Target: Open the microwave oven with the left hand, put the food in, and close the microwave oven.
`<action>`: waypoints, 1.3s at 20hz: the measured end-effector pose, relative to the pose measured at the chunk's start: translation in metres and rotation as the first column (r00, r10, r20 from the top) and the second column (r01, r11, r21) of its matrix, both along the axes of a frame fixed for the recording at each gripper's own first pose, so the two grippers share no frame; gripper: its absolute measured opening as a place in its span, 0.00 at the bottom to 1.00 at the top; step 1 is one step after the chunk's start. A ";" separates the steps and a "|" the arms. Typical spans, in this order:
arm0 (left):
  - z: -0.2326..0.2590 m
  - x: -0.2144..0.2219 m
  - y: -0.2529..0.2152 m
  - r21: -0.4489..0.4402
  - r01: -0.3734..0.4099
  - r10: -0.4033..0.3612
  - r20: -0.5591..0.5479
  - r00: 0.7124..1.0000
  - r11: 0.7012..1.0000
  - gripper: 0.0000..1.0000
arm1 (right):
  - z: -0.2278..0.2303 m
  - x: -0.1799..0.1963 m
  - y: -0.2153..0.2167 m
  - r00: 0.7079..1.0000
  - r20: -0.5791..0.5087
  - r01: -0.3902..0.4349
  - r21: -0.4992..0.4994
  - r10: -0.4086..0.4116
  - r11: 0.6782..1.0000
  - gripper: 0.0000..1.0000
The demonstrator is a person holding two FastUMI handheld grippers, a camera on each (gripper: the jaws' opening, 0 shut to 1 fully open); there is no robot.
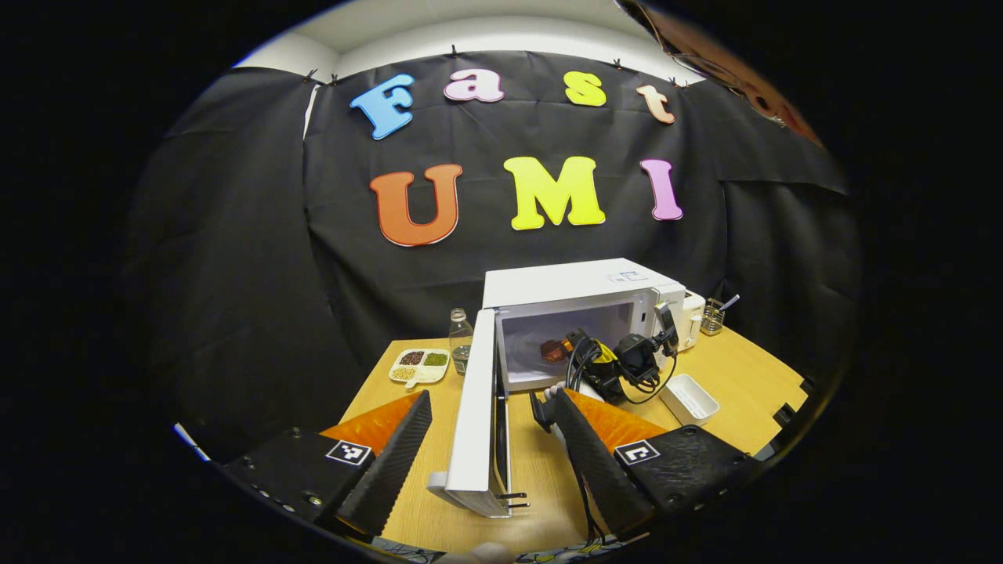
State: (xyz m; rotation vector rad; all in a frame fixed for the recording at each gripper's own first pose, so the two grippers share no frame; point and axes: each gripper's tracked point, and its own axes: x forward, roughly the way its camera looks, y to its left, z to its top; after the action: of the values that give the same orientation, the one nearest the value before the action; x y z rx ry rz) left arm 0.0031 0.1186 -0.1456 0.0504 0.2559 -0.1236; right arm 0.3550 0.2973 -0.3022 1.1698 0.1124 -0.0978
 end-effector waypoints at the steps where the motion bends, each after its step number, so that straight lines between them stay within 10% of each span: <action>1: -0.001 0.002 0.000 -0.008 0.001 -0.001 0.004 1.000 1.000 0.97 | -0.005 0.003 -0.001 1.000 0.005 0.011 0.006 -0.011 1.000 0.13; 6: -0.006 0.005 -0.007 0.002 0.028 -0.028 -0.007 1.000 1.000 0.97 | -0.019 0.012 -0.009 0.999 -0.016 0.026 -0.101 -0.028 0.995 0.10; 8: -0.010 0.006 -0.011 0.008 0.041 -0.041 -0.017 0.999 0.999 0.97 | -0.022 0.012 -0.012 0.999 -0.030 0.021 -0.183 -0.027 0.983 0.34; 11: -0.008 0.009 -0.015 0.012 0.048 -0.048 -0.010 0.999 0.999 0.97 | -0.018 0.011 -0.016 0.999 -0.032 0.017 -0.296 -0.027 0.955 0.14; 12: -0.005 0.011 -0.016 0.009 0.051 -0.051 -0.007 0.999 0.999 0.97 | -0.016 0.011 -0.018 0.999 -0.030 0.015 -0.334 -0.026 0.942 0.35; 13: -0.003 0.011 -0.017 0.009 0.053 -0.053 -0.002 0.999 0.999 0.97 | -0.016 0.010 -0.018 0.999 -0.027 0.011 -0.362 -0.022 0.932 0.29; 16: 0.004 0.013 -0.012 0.011 0.035 -0.035 0.018 0.999 0.999 0.97 | -0.012 0.002 -0.028 0.999 -0.034 0.012 -0.446 -0.031 0.895 0.83; 26: 0.027 0.007 0.016 -0.002 -0.020 0.020 0.070 0.997 1.000 0.97 | 0.028 -0.093 -0.091 0.986 -0.138 -0.163 -0.695 0.092 0.700 1.00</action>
State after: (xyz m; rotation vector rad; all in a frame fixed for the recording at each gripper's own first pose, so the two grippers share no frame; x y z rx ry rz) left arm 0.0105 0.1347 -0.1187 0.0510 0.1864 -0.1019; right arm 0.2622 0.2067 -0.2743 0.3743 0.2175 -0.0621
